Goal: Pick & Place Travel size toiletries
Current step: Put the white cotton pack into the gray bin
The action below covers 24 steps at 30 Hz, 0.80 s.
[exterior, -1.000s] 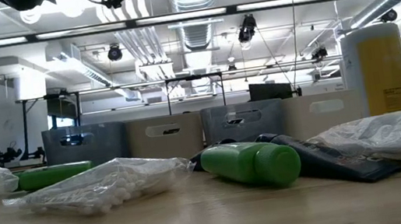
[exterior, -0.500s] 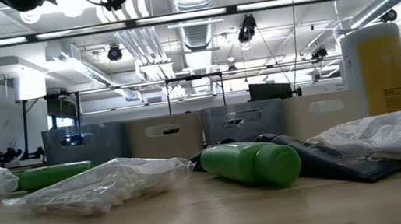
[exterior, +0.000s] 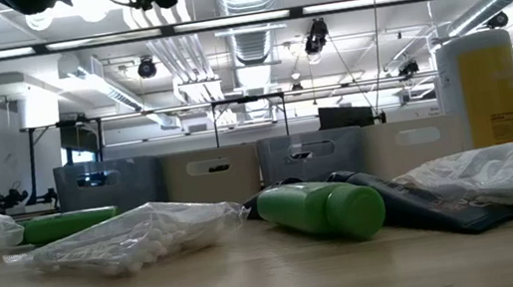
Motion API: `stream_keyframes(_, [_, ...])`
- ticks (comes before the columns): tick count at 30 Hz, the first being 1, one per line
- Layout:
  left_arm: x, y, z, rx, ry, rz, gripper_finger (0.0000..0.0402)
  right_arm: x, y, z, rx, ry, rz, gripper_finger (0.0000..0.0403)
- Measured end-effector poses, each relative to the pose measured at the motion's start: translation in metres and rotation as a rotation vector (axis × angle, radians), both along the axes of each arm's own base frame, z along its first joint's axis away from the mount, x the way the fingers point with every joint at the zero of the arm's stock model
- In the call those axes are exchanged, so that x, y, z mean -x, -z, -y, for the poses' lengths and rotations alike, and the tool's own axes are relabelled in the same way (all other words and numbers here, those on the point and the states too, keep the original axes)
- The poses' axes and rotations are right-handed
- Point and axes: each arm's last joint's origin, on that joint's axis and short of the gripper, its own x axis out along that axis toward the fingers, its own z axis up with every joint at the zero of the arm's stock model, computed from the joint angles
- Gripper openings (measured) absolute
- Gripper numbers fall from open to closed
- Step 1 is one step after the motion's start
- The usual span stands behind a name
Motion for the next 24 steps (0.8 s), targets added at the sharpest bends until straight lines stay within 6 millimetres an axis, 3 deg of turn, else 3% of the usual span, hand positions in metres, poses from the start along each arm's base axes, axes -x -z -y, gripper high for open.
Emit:
stream_keyframes(5, [-0.0002,0.0013,-0.0002,-0.146,-0.070,-0.047,0.0202,-0.0002,0.0011,0.0005,-0.008,0.012,-0.008,0.0008])
stream_keyframes(11, [0.0002,0.0014,-0.0018,-0.012,-0.071,-0.017,0.0202,-0.0006,0.0038,0.0005,-0.011,0.013,-0.032,0.0009])
stream_keyframes(24, [-0.0008,0.0053,-0.0024,-0.113,-0.133,-0.086,0.0202,-0.0008,0.0045,0.0005,0.008,0.012,-0.042,0.0009])
